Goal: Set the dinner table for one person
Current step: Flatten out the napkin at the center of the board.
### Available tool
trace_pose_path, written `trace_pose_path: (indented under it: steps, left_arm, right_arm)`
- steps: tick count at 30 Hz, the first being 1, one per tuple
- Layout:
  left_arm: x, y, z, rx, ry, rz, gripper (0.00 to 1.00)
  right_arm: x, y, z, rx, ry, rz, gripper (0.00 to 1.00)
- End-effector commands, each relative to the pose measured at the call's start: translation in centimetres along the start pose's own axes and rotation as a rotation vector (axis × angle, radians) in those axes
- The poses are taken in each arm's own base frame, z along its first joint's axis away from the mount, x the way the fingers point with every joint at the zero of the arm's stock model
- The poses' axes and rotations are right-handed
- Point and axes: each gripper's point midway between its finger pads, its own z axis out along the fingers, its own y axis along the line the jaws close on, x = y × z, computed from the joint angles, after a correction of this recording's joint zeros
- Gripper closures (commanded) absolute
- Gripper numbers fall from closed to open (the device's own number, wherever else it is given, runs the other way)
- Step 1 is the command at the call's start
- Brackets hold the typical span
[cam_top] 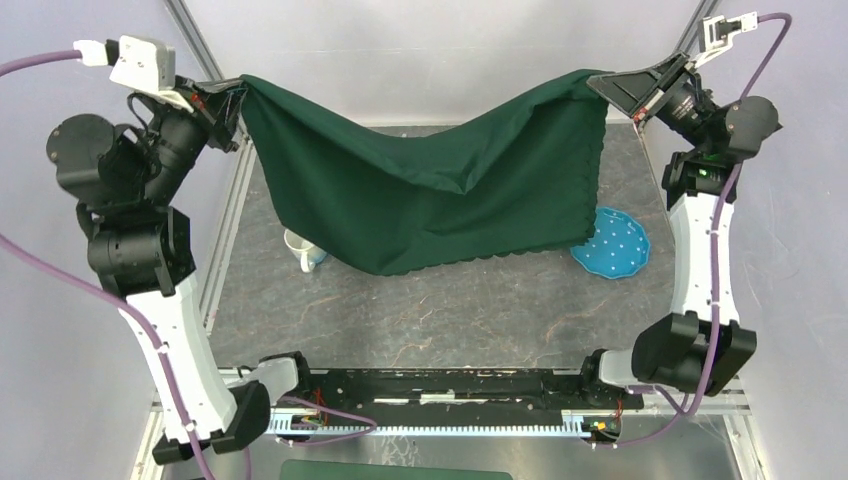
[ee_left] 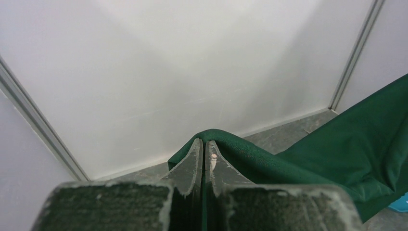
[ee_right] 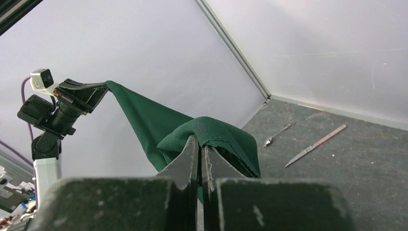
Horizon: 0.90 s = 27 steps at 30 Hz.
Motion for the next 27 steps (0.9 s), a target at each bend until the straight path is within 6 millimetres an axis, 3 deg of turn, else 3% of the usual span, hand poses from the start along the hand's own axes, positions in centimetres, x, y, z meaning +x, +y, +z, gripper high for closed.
trace_pose_path:
  steps: [1,8,13,17,23,27]
  left_arm:
    - [-4.1,-2.0,-1.8,0.039,-0.133,0.003,0.98]
    - [-5.2,-3.8,-4.7,0.046,-0.167,-0.003,0.98]
    - [-5.1,-4.4,-6.3,0.028,-0.162,0.003,0.98]
    - [-4.7,-4.8,-6.8,0.025,-0.153,-0.024,0.98]
    - [-2.2,-4.6,-6.4,0.023,-0.095,-0.099,0.98]
    - [1.0,-4.0,-5.4,0.021,-0.037,-0.155,0.98]
  right_arm:
    - [-1.5,6.1,-0.7,-0.051,-0.053,-0.149,1.0]
    - [-0.2,9.1,-2.0,-0.031,-0.054,-0.178,1.0]
    - [-0.5,11.4,-2.5,-0.001,-0.082,-0.205,1.0]
    - [0.0,11.6,-3.2,0.072,-0.094,-0.194,1.0]
    - [2.0,6.3,-4.8,0.297,-0.092,-0.116,1.0]
    - [4.1,0.4,-6.5,0.49,-0.05,-0.1,1.0]
